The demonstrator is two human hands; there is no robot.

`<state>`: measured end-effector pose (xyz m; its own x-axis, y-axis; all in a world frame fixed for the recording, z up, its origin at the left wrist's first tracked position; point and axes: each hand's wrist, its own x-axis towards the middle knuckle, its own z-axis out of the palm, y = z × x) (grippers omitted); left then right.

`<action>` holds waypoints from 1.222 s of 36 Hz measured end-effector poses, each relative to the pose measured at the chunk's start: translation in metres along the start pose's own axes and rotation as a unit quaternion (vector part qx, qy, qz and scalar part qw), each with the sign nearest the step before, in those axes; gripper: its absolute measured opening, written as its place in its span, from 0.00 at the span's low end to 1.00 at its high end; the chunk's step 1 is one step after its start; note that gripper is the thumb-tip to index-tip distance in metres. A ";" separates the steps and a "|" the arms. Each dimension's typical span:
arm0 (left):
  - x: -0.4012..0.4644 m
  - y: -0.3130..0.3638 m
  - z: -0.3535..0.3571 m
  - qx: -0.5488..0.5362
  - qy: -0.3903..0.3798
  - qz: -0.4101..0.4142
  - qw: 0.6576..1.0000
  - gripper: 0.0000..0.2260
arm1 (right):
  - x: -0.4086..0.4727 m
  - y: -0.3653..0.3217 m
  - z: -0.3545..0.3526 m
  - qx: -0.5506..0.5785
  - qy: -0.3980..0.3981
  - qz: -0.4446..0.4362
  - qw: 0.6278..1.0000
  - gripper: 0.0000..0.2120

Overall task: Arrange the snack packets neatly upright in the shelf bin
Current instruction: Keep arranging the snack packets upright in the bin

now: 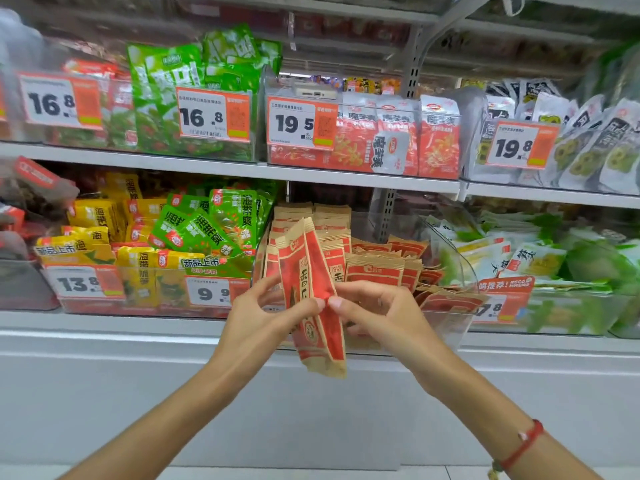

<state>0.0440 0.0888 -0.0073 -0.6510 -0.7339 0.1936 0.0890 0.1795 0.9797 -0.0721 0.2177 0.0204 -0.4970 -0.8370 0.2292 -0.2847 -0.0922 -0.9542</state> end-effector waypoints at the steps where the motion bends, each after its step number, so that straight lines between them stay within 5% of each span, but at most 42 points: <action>1: -0.001 0.001 0.000 0.008 0.013 0.007 1.000 0.29 | -0.001 0.001 0.002 -0.005 0.000 -0.012 1.000 0.08; 6: -0.003 0.003 -0.003 0.044 0.041 0.016 0.998 0.37 | 0.002 0.006 0.003 -0.012 -0.003 -0.007 1.000 0.09; 12: -0.010 0.011 -0.002 0.015 0.057 0.009 0.998 0.25 | -0.004 0.010 0.013 -0.085 -0.004 -0.064 0.994 0.17; 22: -0.003 0.014 -0.014 -0.052 -0.014 -0.086 0.995 0.11 | 0.001 0.010 -0.013 0.008 -0.004 -0.011 1.000 0.17; 27: -0.006 0.013 -0.007 -0.106 0.018 -0.079 0.991 0.10 | 0.000 0.018 -0.010 -0.144 0.048 -0.049 0.987 0.15; 34: -0.016 0.014 0.015 -0.132 0.107 -0.021 0.985 0.09 | -0.010 0.026 0.016 -0.333 0.052 -0.089 0.937 0.48; 37: -0.015 0.017 0.014 -0.135 0.062 -0.023 0.989 0.14 | -0.005 0.023 0.009 -0.308 0.047 -0.078 0.947 0.44; 41: -0.007 0.016 0.003 -0.129 -0.057 -0.054 0.989 0.25 | -0.002 0.017 -0.002 -0.124 -0.007 0.025 0.992 0.41; 44: -0.002 0.014 -0.005 -0.129 -0.133 -0.061 0.981 0.23 | -0.002 0.015 -0.006 -0.087 -0.078 0.079 0.990 0.38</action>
<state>0.0499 0.0892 0.0059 -0.8397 -0.5361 0.0867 0.1628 -0.0962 0.9820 -0.0803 0.2210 0.0064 -0.4168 -0.9083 0.0349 -0.3572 0.1284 -0.9252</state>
